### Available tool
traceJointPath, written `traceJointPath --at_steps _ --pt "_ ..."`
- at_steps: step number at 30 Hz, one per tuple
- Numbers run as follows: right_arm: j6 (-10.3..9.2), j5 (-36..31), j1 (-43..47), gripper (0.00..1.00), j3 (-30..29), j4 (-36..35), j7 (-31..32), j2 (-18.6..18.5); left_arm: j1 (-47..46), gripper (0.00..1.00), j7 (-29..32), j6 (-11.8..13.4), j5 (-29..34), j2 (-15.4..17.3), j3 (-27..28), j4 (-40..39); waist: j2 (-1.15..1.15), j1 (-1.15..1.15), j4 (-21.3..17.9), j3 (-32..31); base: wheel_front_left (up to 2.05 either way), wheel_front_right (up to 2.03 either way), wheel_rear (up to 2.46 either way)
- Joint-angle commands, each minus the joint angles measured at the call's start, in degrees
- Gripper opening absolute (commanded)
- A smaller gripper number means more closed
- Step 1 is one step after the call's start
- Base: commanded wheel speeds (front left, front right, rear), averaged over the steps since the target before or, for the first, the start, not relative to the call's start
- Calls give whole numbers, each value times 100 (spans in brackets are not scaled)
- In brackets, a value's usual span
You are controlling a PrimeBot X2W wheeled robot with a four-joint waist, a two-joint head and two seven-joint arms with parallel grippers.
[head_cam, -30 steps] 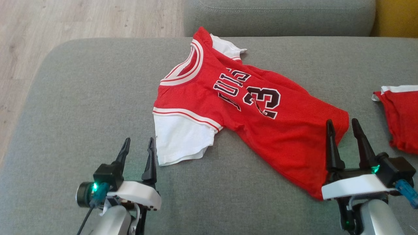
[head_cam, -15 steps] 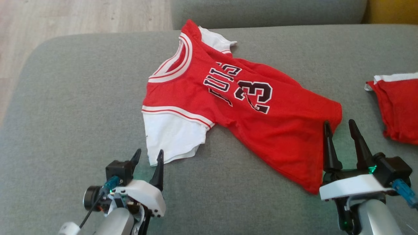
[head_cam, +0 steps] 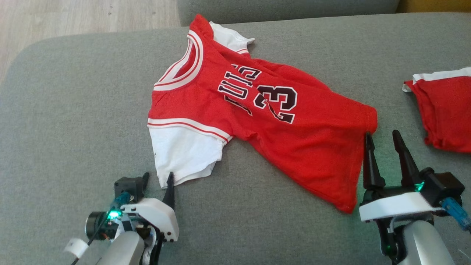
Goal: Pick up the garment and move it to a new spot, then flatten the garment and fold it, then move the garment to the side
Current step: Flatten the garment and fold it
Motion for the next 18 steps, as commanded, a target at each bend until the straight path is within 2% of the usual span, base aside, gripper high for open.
traceJointPath --at_steps 1,2,9,18 --pt "39 26 -187 100 124 -132 -62 -16 -100 44 129 -59 -42 110 77 -6 0 0 -10 -7 0 0 0" --pt "39 25 -189 100 123 -120 -62 -16 -94 0 163 -103 -47 116 44 -13 0 0 -13 -12 0 0 0" --pt "39 -9 -130 100 59 3 -62 -16 -68 0 53 -228 -80 133 -16 -257 0 0 -31 -135 0 0 0" --pt "39 6 166 100 188 574 -45 -16 -192 0 -1093 -6 -141 271 508 -1107 0 0 -59 -379 0 0 0"
